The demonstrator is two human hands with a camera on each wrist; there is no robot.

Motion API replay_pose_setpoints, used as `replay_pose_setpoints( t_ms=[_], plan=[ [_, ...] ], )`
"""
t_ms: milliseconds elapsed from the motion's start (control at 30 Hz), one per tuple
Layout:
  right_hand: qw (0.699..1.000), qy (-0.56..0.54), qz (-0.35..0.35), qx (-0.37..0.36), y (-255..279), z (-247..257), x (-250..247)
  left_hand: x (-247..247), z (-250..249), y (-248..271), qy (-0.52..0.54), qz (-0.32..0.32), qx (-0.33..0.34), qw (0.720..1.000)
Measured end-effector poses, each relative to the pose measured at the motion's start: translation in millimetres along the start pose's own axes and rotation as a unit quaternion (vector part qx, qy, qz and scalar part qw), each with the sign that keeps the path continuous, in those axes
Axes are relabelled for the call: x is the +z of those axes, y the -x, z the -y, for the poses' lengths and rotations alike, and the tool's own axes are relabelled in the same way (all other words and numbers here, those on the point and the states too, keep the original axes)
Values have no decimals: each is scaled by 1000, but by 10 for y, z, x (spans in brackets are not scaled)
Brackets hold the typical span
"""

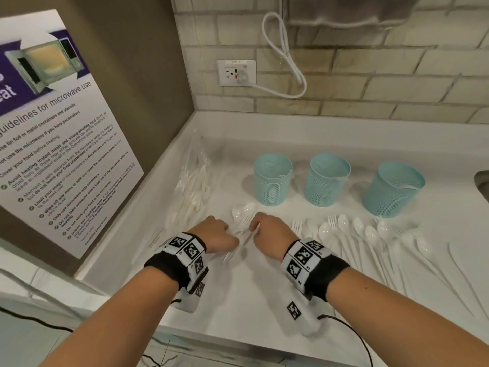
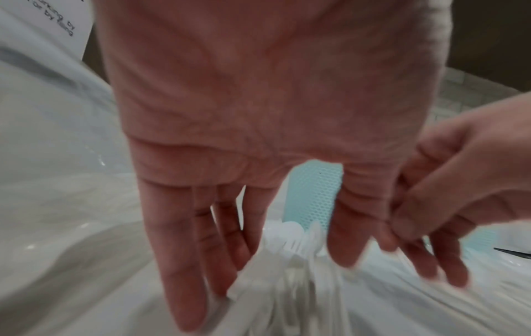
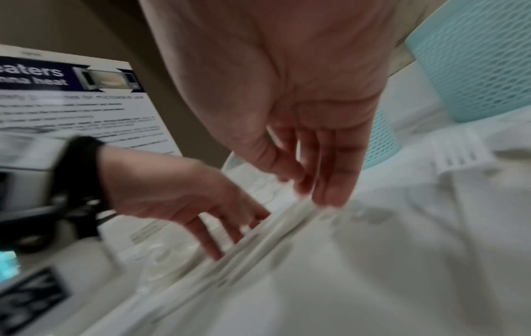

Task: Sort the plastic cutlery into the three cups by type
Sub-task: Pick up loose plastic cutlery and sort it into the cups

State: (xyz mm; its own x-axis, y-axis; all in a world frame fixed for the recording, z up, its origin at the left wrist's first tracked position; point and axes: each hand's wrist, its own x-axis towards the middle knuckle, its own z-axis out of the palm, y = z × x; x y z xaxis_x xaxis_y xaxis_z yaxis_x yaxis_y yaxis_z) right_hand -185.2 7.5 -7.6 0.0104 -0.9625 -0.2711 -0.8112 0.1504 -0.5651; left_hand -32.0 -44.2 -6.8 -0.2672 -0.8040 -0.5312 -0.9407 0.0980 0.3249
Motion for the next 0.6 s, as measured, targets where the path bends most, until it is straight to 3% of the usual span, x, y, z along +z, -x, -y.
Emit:
replay_pose_setpoints(
  t_ms=[67,167,600],
  plan=[
    [999,13,-38,9,-48,-52,-80,45,-35,46,-46,15,-30,998],
    [998,65,-24,9,-120,-75,-57,150,-125,64,-108,-40,-27,993],
    [998,62,-1,-12,-282,-30,81,118,-287,-70,-90,-34,-44,994]
  ],
)
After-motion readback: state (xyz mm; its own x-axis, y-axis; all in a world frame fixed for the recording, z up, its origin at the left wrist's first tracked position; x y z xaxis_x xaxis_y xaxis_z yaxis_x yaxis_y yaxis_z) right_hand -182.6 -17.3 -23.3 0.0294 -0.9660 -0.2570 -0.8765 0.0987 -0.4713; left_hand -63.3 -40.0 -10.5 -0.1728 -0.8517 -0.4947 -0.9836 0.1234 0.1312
